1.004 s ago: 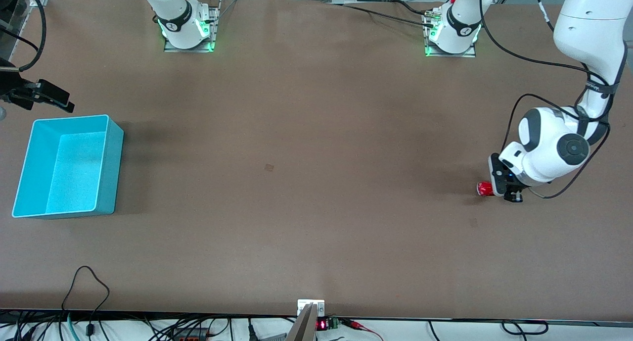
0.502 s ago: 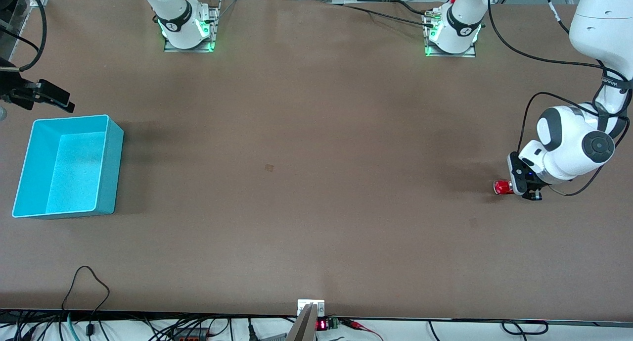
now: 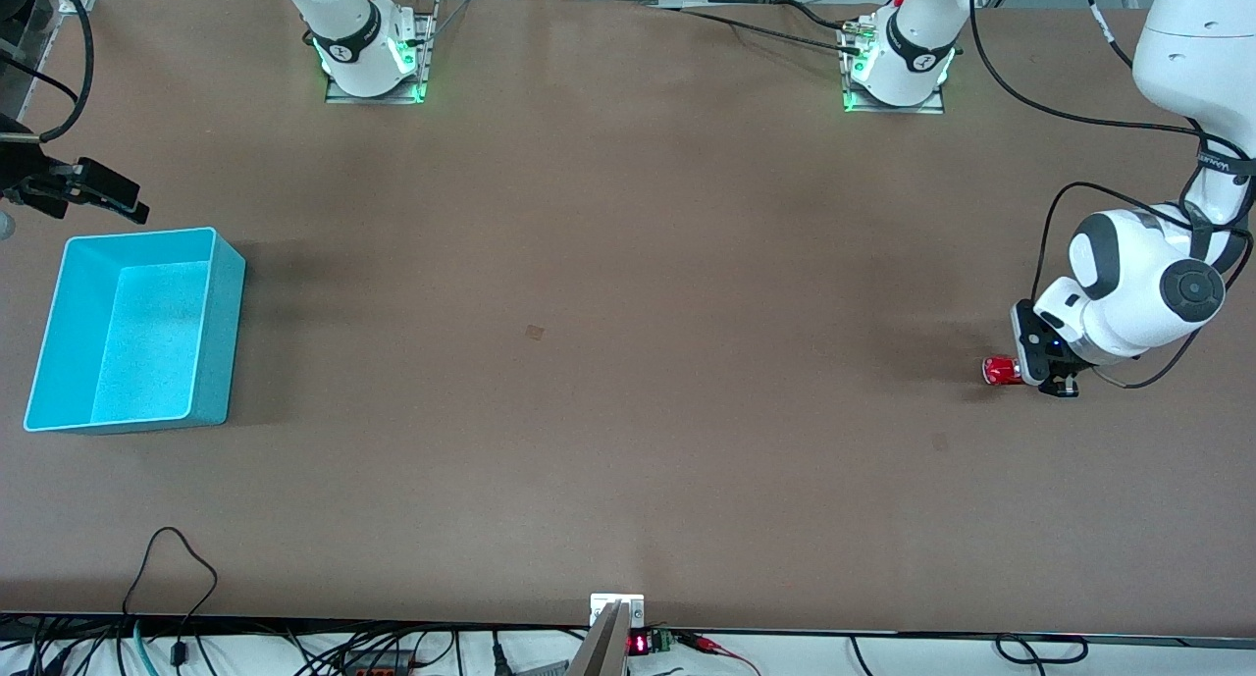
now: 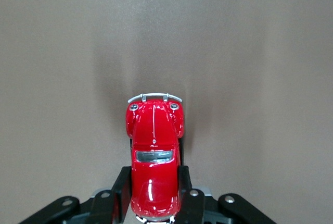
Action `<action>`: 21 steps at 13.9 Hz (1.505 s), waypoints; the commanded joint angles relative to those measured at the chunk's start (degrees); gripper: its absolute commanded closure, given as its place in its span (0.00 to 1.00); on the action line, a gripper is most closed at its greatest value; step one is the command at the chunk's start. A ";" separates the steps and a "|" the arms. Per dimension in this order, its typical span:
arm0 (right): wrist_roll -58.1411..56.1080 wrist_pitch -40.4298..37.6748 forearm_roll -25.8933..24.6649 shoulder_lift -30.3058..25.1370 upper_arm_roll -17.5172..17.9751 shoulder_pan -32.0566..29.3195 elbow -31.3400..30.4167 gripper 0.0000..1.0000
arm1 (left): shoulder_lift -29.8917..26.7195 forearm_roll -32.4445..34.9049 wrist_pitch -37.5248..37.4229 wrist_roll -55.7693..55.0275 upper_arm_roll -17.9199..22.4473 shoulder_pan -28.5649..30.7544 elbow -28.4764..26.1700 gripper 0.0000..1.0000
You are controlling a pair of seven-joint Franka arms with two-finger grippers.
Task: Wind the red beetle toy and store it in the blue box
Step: 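Drag the held car backward along the table with the left gripper, then open the left gripper, releasing the car to roll toward the box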
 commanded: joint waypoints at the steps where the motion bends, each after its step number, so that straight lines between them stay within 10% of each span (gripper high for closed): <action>1: -0.39 0.41 -0.53 -0.47 0.19 0.01 -0.61 0.00 | 2.44 0.71 -0.38 2.36 -0.36 1.26 0.86 0.76; 4: -0.39 0.33 -0.53 -0.47 0.19 0.09 -0.61 0.00 | 2.44 0.71 -0.38 2.36 -0.45 1.26 0.95 0.63; 6: -0.39 0.33 -0.62 -0.47 0.19 0.09 -0.61 0.00 | 2.18 0.62 -0.38 2.53 -0.54 1.43 0.95 0.00; 21: -0.12 0.68 -0.53 -0.03 0.19 0.09 -0.61 0.00 | -14.60 -0.08 -21.64 -8.97 -1.07 2.58 1.48 0.00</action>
